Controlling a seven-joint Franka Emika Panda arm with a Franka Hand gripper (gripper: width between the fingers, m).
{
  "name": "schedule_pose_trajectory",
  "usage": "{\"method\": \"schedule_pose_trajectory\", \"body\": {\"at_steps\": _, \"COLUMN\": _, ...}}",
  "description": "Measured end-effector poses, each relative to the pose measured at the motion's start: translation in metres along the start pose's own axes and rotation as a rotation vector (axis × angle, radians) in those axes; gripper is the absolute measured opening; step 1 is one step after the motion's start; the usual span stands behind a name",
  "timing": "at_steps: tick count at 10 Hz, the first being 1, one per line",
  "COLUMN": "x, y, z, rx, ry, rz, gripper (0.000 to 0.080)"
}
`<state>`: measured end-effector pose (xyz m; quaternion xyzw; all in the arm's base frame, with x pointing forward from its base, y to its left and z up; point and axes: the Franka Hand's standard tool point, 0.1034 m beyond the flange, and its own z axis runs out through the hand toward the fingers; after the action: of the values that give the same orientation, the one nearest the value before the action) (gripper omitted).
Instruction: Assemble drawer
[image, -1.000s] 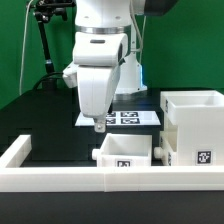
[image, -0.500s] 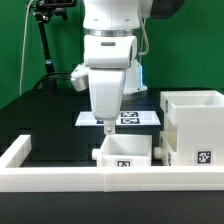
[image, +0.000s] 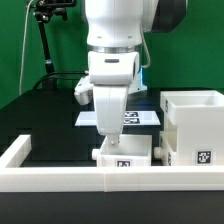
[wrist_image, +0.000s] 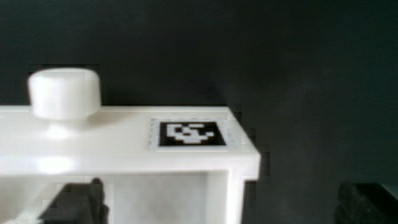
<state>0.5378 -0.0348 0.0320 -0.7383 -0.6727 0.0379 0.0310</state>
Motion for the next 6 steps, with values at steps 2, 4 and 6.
{"method": "schedule_pose_trajectory", "body": {"at_steps": 2, "x": 0.005, "y": -0.003, "z": 0.011, "rx": 0.016, "ry": 0.003, "rz": 0.008, "gripper": 0.0649}}
{"method": "schedule_pose_trajectory", "body": {"at_steps": 4, "x": 0.0, "y": -0.006, "z": 0.022, "rx": 0.034, "ry": 0.004, "rz": 0.016, "gripper": 0.0649}}
{"method": "schedule_pose_trajectory", "body": {"at_steps": 6, "x": -0.002, "y": -0.007, "z": 0.025, "rx": 0.041, "ry": 0.004, "rz": 0.021, "gripper": 0.0649}}
